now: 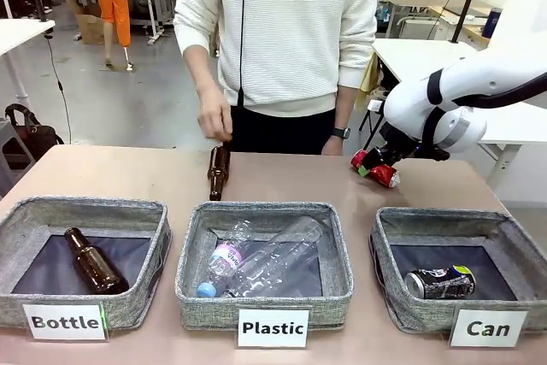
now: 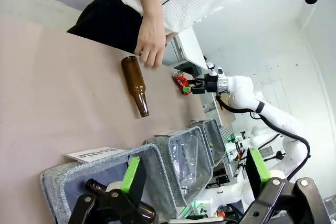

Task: Sort the can waste into the basket.
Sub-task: Pick up the can waste from the table and place it in the right Fabric basket.

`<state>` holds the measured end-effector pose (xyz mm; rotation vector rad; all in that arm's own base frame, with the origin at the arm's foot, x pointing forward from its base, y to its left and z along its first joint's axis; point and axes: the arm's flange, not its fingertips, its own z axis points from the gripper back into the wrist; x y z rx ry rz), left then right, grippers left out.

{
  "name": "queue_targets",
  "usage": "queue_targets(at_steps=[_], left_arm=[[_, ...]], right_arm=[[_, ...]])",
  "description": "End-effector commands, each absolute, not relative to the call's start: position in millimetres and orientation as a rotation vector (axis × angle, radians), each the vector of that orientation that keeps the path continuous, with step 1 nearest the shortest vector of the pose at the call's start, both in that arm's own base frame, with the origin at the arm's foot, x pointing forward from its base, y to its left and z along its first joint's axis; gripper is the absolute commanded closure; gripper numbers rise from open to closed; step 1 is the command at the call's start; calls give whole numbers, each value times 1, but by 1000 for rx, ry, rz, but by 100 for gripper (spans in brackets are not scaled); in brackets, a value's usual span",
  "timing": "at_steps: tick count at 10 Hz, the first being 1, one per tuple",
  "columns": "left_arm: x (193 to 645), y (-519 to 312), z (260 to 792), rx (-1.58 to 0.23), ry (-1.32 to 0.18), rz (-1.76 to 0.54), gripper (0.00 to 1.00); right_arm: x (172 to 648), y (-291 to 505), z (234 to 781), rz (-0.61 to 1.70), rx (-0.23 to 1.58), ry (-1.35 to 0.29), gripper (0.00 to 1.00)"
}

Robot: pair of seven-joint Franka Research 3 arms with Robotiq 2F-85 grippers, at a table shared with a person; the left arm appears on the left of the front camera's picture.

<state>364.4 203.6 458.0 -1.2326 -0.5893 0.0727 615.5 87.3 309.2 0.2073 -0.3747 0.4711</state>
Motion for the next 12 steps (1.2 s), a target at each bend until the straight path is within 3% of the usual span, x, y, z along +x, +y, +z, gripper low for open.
queue_targets(at_steps=[1, 6, 7, 8, 9, 10, 11, 12], left_arm=[[363, 203, 461, -1251, -594, 80, 0], [363, 203, 461, -1251, -594, 80, 0], [363, 203, 461, -1251, -594, 80, 0], [363, 203, 461, -1251, -594, 80, 0], [363, 203, 461, -1251, -594, 80, 0], [363, 203, 461, -1251, -594, 80, 0], [363, 203, 461, -1251, -594, 80, 0], [363, 203, 461, -1251, -594, 80, 0]], right_arm=[[610, 87, 302, 474, 179, -419, 0], [607, 88, 297, 476, 154, -414, 0], [608, 88, 296, 473, 156, -405, 60], [608, 88, 296, 467, 162, -399, 60], [608, 89, 295, 462, 168, -397, 100], [608, 88, 295, 462, 165, -394, 65], [608, 88, 295, 459, 171, -390, 100], [608, 88, 296, 460, 170, -389, 100]])
